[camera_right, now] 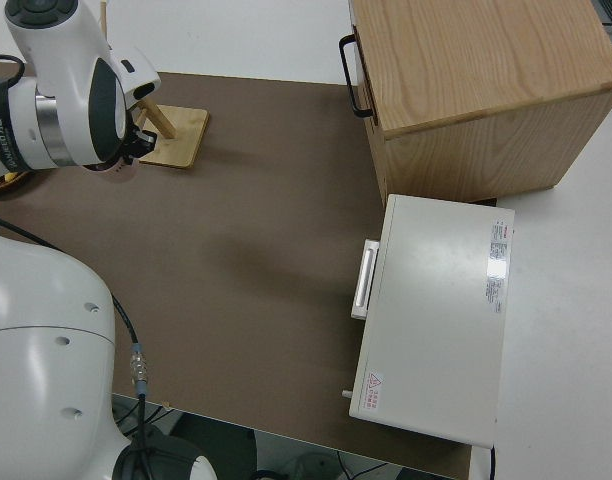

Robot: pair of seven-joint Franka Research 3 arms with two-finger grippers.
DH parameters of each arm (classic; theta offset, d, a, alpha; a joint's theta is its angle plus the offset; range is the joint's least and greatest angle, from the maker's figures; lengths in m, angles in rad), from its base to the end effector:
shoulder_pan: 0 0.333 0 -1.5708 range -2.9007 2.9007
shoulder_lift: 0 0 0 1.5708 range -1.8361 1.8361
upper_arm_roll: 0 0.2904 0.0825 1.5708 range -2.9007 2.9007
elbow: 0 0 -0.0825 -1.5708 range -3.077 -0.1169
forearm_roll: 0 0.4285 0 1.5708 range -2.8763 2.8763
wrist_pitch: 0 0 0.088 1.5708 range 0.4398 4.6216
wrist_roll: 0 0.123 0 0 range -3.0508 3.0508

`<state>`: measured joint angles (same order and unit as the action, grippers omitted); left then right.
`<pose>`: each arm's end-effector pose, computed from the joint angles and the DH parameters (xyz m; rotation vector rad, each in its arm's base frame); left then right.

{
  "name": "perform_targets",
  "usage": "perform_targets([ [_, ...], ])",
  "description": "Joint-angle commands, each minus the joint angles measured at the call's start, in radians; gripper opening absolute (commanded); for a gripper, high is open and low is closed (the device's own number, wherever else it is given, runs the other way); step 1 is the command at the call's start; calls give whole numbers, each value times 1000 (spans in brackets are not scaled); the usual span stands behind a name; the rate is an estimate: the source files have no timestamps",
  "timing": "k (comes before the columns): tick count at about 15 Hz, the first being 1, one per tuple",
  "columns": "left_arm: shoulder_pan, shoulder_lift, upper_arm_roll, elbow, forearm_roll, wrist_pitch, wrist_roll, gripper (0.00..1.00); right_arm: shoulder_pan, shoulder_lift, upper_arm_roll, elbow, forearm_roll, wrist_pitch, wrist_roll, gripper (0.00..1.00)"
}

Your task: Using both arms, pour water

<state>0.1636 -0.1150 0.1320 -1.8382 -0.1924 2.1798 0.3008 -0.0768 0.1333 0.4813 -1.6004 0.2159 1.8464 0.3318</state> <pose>0.5934 0.1739 0.5763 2.9944 0.1066 0.7507 0.6001 0.2637 0.5223 -2.8417 -0.0274 -0.0284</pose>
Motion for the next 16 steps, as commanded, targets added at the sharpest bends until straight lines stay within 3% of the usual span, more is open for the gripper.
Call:
perform_targets([
  [1,-4,-132,-38,-151,89,64,-58,0,-6,-11,71,-30,23,42,153,16],
  [4,-4,-173,-78,-203,100,71,-95,0,9,14,112,-30,43,65,209,16],
  [7,5,-241,-114,-291,100,86,-104,0,52,95,155,-24,30,149,277,16],
  [12,5,-333,-135,-449,100,165,-111,0,120,169,158,-23,-18,218,311,12],
  [14,-2,-356,-138,-492,97,179,-112,0,172,242,158,5,-55,235,329,12],
  [16,-7,-376,-140,-539,97,187,-108,0,221,302,157,20,-166,296,409,12],
])
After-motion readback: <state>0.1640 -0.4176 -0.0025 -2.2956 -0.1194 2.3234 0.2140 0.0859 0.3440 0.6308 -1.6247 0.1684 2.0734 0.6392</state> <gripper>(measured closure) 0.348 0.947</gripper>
